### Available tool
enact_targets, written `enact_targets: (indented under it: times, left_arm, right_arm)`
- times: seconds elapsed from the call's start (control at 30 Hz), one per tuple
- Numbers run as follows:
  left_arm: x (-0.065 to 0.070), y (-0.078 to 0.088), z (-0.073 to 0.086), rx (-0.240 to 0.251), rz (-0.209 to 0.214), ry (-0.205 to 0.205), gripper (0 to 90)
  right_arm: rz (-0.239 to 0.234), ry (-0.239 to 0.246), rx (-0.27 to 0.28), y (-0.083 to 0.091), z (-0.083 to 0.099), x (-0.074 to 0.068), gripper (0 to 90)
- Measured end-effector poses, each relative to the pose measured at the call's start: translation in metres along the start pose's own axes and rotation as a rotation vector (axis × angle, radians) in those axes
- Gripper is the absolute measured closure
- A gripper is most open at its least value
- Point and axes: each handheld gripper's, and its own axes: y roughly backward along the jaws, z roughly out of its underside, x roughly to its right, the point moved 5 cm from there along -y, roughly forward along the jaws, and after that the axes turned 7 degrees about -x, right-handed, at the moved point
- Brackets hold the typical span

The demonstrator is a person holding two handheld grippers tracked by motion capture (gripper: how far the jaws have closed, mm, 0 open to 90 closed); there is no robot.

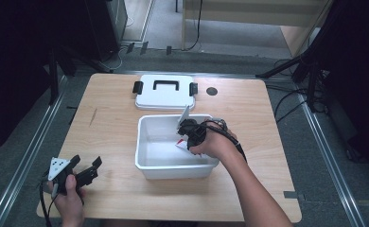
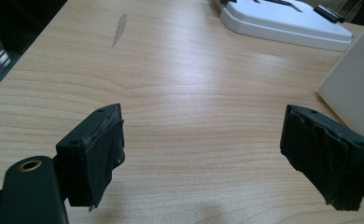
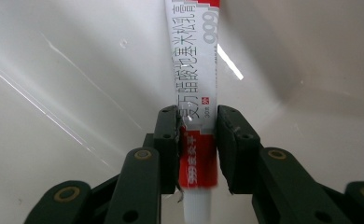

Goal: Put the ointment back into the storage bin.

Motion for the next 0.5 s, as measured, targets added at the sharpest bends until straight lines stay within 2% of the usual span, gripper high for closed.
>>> enact_targets:
  times: [0.13,0.3,0.43,0.5]
  left_arm:
    - [0.0,0.0,0.0,0.001,0.0,0.001,14.4]
    - [0.0,0.0,0.0,0.001,0.0,0.001,14.4]
    - [0.0,0.0,0.0,0.0,-0.001,0.001,14.4]
    - [0.0,0.0,0.0,0.001,-0.002,0.001,14.4]
  right_arm:
    - [-0.007,0.011,0.002,0.001,0.001,0.0,72.3]
    - [-0.018,0.021,0.018,0.002,0.002,-0.001,68.9]
    - [-0.018,0.036,0.036,0.008,0.004,-0.002,62.7]
    - [-0.037,0.044,0.051,0.012,0.005,-0.003,56.7]
